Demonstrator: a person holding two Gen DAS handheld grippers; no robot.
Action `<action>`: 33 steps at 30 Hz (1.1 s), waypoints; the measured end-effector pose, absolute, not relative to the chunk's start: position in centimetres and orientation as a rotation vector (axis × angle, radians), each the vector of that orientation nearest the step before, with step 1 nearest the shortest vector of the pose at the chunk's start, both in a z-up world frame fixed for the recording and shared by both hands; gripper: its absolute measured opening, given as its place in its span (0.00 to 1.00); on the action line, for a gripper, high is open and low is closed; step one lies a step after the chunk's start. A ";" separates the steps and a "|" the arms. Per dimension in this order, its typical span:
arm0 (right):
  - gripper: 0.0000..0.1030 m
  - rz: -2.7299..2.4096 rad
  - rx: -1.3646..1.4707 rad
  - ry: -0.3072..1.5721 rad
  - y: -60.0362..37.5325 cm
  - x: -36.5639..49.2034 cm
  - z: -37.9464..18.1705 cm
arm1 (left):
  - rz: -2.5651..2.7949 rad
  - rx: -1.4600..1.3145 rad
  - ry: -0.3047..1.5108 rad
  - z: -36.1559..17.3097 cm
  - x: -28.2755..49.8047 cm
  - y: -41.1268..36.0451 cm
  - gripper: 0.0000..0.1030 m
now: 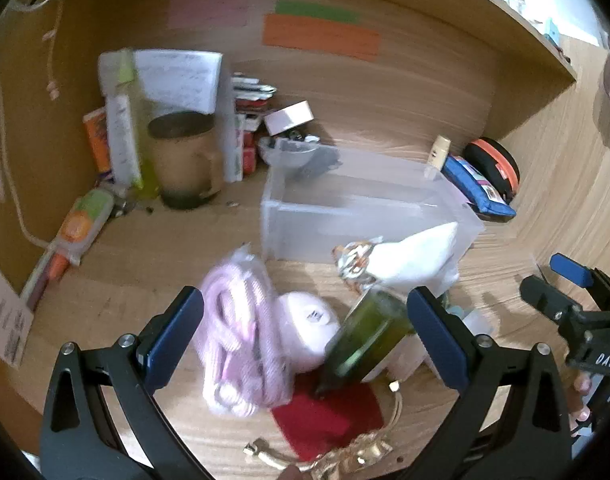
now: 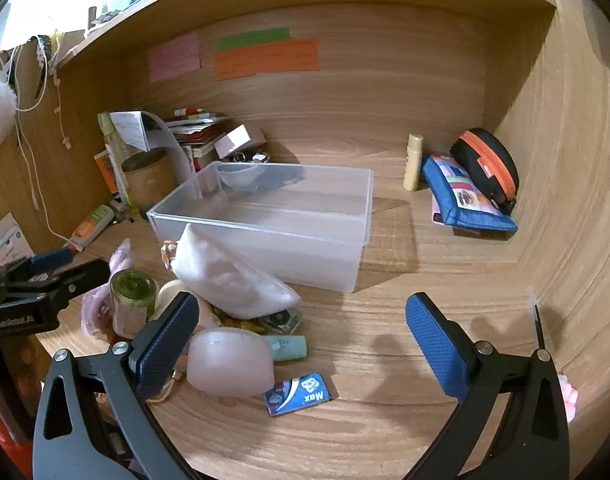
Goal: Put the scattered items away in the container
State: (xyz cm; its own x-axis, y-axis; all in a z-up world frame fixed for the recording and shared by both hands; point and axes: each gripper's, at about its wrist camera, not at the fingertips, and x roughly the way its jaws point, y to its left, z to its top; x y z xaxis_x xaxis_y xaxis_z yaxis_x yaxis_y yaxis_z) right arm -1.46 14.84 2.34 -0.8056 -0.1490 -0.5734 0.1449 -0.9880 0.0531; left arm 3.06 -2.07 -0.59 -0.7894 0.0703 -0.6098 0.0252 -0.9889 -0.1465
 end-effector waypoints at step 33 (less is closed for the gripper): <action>0.96 -2.640 1.108 -0.051 11.0 -2.0 -4.2 | 3.013 -1.324 -0.141 -8.1 3.1 -4.7 0.64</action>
